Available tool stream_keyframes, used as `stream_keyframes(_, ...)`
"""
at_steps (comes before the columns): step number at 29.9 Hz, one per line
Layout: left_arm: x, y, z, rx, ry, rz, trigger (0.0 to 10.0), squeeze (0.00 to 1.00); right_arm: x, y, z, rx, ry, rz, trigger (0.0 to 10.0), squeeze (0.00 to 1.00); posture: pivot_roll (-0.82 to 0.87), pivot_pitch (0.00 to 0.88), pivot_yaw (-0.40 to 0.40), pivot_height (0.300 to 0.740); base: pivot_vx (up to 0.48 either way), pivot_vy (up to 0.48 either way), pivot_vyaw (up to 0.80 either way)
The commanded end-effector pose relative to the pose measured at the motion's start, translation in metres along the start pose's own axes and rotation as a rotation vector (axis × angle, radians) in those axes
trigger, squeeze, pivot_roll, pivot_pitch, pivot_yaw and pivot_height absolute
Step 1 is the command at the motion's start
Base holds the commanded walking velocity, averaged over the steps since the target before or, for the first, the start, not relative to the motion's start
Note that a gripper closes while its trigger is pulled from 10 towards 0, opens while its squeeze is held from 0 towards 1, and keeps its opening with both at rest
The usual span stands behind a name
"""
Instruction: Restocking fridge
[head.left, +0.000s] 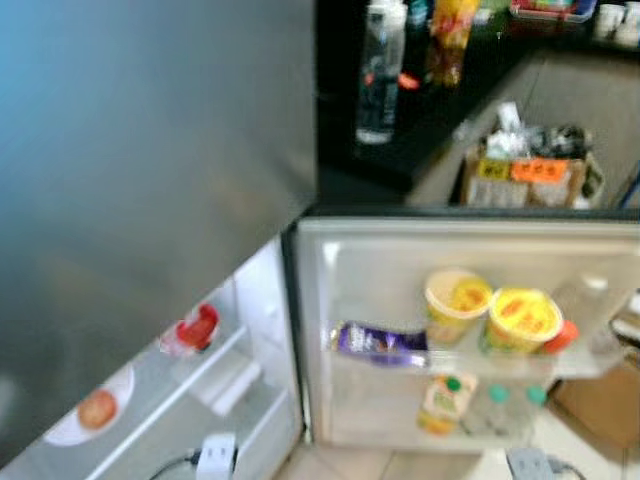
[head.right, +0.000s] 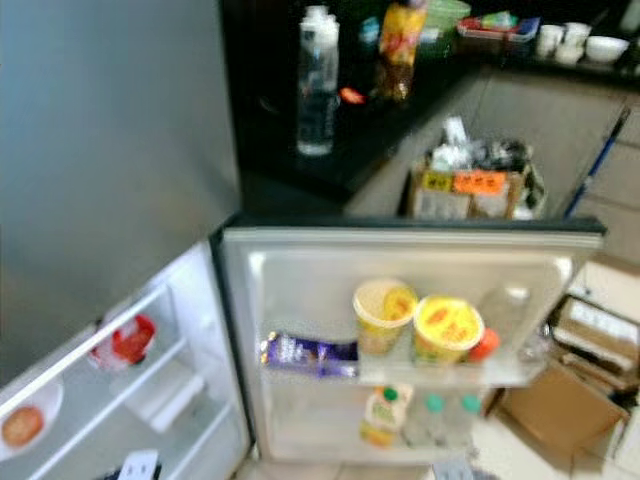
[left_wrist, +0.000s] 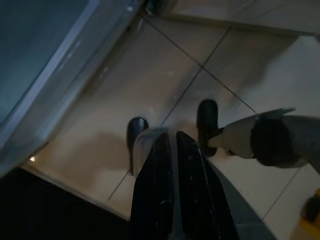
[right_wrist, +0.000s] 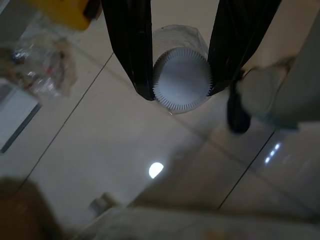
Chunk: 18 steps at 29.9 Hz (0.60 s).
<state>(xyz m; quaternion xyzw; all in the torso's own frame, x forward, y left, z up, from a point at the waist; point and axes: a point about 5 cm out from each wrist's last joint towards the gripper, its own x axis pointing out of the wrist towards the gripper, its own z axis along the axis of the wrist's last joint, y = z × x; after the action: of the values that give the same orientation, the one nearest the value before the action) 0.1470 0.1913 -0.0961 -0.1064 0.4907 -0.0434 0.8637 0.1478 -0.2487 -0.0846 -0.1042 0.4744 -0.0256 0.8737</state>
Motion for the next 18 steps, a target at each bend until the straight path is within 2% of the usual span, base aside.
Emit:
stream_keyframes(1,-0.001,0.002,-0.003,-0.007,0.009,0.013,10.0,0.00,0.002,0.008,0.011,-0.049,-0.044,0.058,10.0,0.00,-0.08,0.000,-0.007,0.740,0.000,0.000,0.00)
stream_keyframes(2,-0.001,0.002,-0.003,-0.007,0.007,0.014,10.0,0.00,0.003,0.009,0.019,-0.083,-0.072,0.086,10.0,0.00,-0.08,0.000,-0.007,0.740,0.000,0.000,0.00)
stream_keyframes(4,-0.001,0.002,-0.003,-0.007,0.007,0.014,10.0,0.00,0.003,0.009,0.019,-0.083,-0.072,0.086,10.0,0.00,-0.08,0.000,-0.007,0.740,0.000,0.000,0.00)
stream_keyframes(5,-0.001,0.002,-0.003,-0.007,0.006,0.015,10.0,0.00,0.004,0.011,0.028,-0.113,-0.109,0.113,10.0,0.00,-0.08,0.000,-0.009,0.740,0.000,0.000,0.00)
stream_keyframes(7,-0.001,0.002,-0.003,-0.007,0.006,0.015,10.0,0.00,0.004,0.011,0.028,-0.113,-0.109,0.113,10.0,0.00,-0.08,0.000,-0.009,0.740,0.000,0.000,0.00)
stream_keyframes(8,-0.001,0.002,-0.003,-0.003,0.005,0.016,10.0,0.00,0.005,0.012,0.041,-0.137,-0.162,0.138,10.0,0.00,-0.08,0.000,-0.009,0.740,0.000,0.000,0.00)
stream_keyframes(9,-0.001,0.002,-0.001,0.007,-0.008,0.018,10.0,0.00,0.005,0.016,0.063,-0.160,-0.253,0.191,10.0,0.00,-0.08,0.000,-0.006,0.740,0.000,0.000,0.00)
stream_keyframes(10,-0.001,0.002,-0.001,0.007,-0.008,0.018,10.0,0.00,0.005,0.016,0.063,-0.160,-0.253,0.191,10.0,0.00,-0.08,0.000,-0.006,0.740,0.000,0.000,0.00)
stream_keyframes(11,-0.001,0.002,0.002,0.015,-0.023,0.019,10.0,0.00,0.004,0.020,0.081,-0.181,-0.326,0.247,10.0,0.00,-0.08,0.000,-0.007,0.740,0.000,0.000,0.00)
stream_keyframes(13,0.000,0.001,0.006,0.032,-0.046,0.009,10.0,0.00,0.002,0.027,0.098,-0.224,-0.388,0.331,10.0,0.00,-0.07,0.000,-0.007,0.740,0.000,0.000,0.00)
stream_keyframes(18,0.000,0.001,0.007,0.040,-0.050,0.002,10.0,0.00,0.002,0.029,0.100,-0.239,-0.389,0.351,10.0,0.00,-0.07,0.000,-0.007,0.740,0.000,0.000,0.00)
